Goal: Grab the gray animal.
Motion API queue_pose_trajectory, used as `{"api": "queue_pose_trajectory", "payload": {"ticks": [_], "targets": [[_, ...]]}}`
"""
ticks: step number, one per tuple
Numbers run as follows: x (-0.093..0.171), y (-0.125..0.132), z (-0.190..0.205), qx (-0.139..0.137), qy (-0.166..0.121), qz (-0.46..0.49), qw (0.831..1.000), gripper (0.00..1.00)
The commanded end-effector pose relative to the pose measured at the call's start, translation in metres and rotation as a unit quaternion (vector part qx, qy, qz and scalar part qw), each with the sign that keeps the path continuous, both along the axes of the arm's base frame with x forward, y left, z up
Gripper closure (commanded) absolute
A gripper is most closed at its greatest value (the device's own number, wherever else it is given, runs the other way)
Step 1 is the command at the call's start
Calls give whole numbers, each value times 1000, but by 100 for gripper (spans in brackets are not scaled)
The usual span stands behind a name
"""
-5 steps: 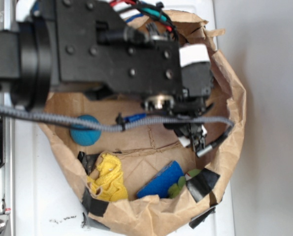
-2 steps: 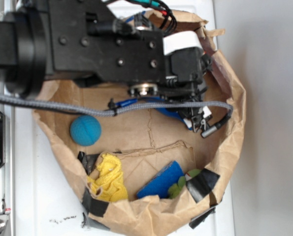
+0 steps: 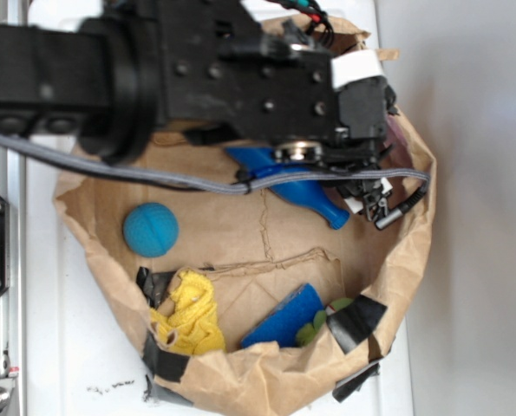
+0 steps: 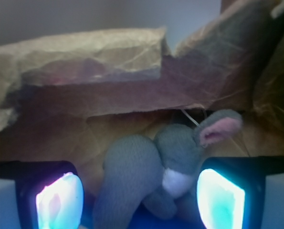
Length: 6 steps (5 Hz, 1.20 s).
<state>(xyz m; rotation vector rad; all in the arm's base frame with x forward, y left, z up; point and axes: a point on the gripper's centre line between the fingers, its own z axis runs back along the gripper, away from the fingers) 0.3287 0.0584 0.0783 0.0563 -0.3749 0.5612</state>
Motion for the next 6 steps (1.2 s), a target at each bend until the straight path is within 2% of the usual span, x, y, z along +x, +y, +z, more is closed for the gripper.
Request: {"api": "queue_pose_trajectory", "payload": {"ticks": [1, 3, 4, 5, 6], "targets": [[15, 14, 11, 14, -24, 18, 999, 0], [14, 10, -1, 26, -15, 9, 1000, 0], [8, 1, -22, 48, 4, -10, 999, 0], [5, 0, -22, 50, 1, -1, 999, 100], [2, 4, -16, 52, -12, 7, 999, 100]]}}
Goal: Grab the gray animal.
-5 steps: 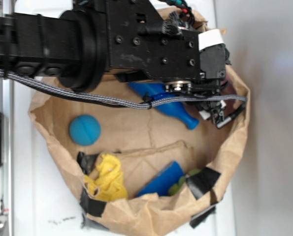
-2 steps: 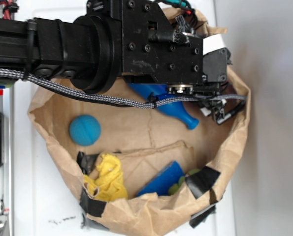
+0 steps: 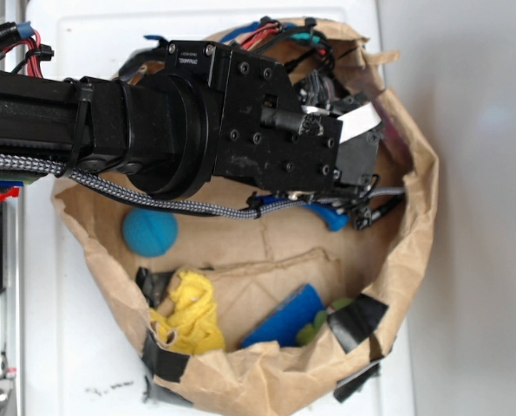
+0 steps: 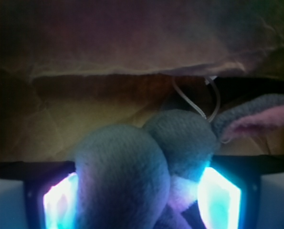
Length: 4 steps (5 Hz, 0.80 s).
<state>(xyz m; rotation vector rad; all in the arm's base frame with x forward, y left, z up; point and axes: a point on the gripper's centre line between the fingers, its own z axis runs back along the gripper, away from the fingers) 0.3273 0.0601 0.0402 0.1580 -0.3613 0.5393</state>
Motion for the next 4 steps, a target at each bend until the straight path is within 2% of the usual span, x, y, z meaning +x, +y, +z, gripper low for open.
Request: {"api": "queue_pose_trajectory", "payload": {"ticks": [1, 2, 3, 4], "targets": [[3, 6, 27, 0, -39, 10, 999, 100], [-2, 6, 30, -6, -44, 10, 999, 100], [-11, 6, 36, -24, -46, 9, 999, 100], [-24, 3, 64, -50, -60, -2, 997, 100]]}}
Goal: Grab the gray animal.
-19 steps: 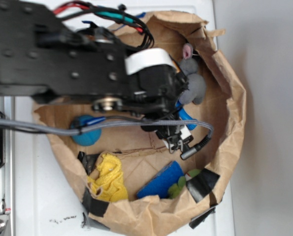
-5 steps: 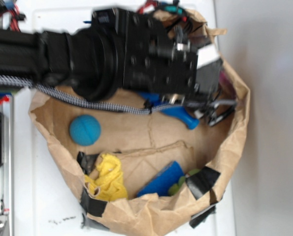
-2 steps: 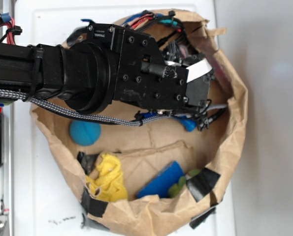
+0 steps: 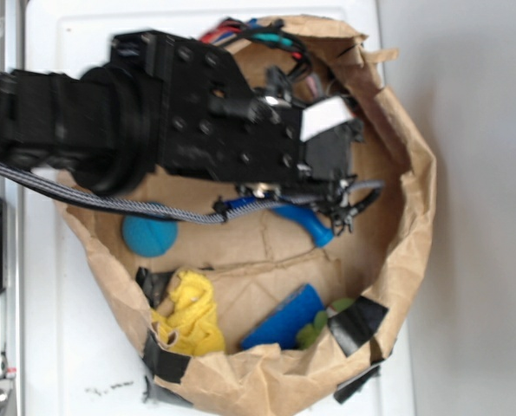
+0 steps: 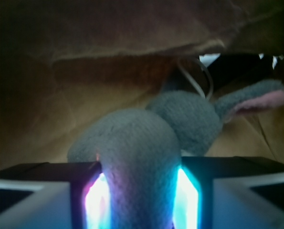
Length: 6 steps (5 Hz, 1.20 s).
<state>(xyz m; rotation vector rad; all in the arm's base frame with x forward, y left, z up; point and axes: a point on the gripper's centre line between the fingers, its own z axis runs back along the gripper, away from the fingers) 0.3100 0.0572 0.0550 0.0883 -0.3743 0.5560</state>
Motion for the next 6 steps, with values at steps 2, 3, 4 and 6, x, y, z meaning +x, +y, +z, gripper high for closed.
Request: {"api": "queue_pose_trajectory", "payload": {"ticks": [2, 3, 4, 6], "targets": [[-13, 1, 120, -130, -47, -9, 990, 100], [-17, -8, 131, -184, -15, -39, 982, 100], [-24, -24, 131, -216, 53, -81, 972, 100], [-50, -48, 126, -133, 110, -125, 977, 100]]}}
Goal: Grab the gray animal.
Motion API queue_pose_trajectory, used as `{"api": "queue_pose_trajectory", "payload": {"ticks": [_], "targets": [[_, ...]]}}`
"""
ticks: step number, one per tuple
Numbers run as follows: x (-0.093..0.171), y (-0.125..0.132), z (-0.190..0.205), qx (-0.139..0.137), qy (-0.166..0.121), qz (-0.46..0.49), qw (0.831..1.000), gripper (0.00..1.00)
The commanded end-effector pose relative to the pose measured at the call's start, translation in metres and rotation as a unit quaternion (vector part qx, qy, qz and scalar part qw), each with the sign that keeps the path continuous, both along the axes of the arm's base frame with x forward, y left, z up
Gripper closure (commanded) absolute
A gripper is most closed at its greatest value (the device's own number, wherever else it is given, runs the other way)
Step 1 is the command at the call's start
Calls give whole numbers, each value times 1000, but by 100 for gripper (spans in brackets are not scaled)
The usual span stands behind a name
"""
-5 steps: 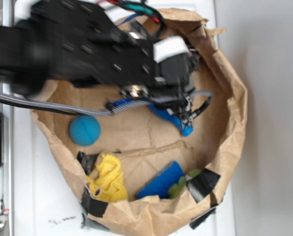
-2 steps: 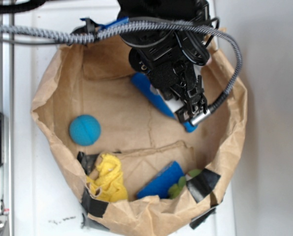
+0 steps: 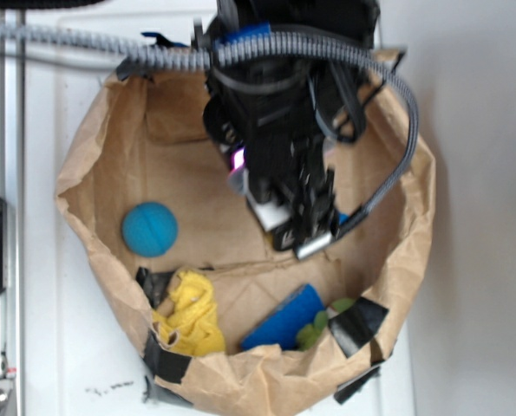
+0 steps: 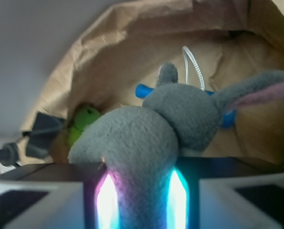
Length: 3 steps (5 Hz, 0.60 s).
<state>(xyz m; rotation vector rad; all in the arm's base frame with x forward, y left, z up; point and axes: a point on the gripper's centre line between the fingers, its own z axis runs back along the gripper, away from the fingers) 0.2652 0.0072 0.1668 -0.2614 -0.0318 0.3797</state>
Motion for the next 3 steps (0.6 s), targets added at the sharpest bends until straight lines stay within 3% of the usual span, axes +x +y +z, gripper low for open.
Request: {"api": "queue_pose_trajectory", "payload": {"ticks": [1, 2, 3], "targets": [[-15, 6, 10, 131, -21, -6, 991, 100], [-17, 9, 7, 131, 0, -6, 991, 100], [-17, 9, 6, 128, -16, -12, 992, 100]]}}
